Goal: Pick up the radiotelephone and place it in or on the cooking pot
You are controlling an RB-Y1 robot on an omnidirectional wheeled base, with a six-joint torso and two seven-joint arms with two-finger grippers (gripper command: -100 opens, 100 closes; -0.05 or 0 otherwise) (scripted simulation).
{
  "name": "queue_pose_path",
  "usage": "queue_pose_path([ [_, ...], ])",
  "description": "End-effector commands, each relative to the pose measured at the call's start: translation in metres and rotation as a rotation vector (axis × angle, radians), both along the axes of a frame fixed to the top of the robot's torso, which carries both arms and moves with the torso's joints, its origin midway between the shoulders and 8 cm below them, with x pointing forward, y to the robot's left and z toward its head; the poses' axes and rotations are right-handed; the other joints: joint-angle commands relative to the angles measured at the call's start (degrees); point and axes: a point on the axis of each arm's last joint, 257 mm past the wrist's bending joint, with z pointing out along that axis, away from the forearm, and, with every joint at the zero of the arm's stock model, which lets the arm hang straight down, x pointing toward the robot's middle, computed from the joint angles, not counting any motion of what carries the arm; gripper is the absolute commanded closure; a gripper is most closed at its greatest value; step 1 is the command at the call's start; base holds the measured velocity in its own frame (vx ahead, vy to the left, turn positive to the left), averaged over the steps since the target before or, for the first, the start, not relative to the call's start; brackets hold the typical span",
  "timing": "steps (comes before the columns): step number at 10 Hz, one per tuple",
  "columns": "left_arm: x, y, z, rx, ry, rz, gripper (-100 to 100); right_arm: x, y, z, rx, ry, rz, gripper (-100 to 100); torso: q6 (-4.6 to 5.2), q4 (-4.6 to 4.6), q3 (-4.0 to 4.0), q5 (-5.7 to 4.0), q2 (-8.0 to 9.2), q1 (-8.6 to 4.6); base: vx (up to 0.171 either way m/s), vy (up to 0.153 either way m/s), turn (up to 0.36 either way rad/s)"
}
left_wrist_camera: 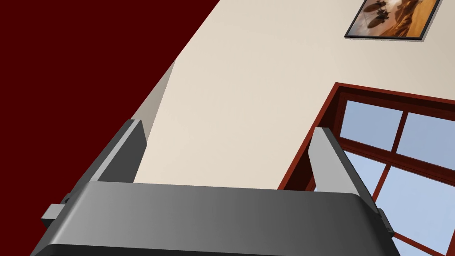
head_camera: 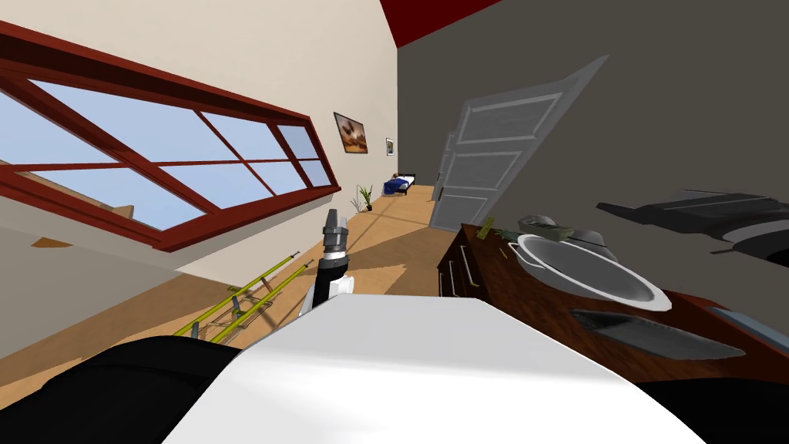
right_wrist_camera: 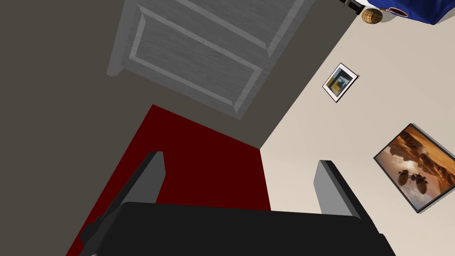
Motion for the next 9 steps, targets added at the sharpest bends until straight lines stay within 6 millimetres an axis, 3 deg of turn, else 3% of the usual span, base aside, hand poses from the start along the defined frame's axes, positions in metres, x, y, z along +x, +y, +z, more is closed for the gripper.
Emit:
queue_pose_path([
  [1, 0.0000, 0.0000, 0.0000, 0.000, 0.000, 0.000, 0, 0.0038, 0.0014, 0.0119, -0.003, 0.004, 0.006, -100, 0.00, 0.00, 0.00, 0.00, 0.00, 0.00, 0.024, 0.026, -0.003],
  [3, 0.0000, 0.0000, 0.0000, 0.000, 0.000, 0.000, 0, 0.0048, 0.0022, 0.0137, -0.006, 0.005, 0.008, -100, 0.00, 0.00, 0.00, 0.00, 0.00, 0.01, 0.021, 0.023, -0.002],
  [4, 0.0000, 0.0000, 0.0000, 0.000, 0.000, 0.000, 0, 0.0050, 0.0024, 0.0147, -0.005, 0.005, 0.008, 0, 0.01, 0.01, 0.02, -0.03, 0.04, -0.05, 0.000, 0.000, 0.000],
  [9, 0.0000, 0.0000, 0.0000, 0.000, 0.000, 0.000, 0, 0.0050, 0.0024, 0.0146, -0.005, 0.005, 0.008, 0, 0.02, 0.03, 0.07, -0.05, 0.12, -0.14, 0.000, 0.000, 0.000],
])
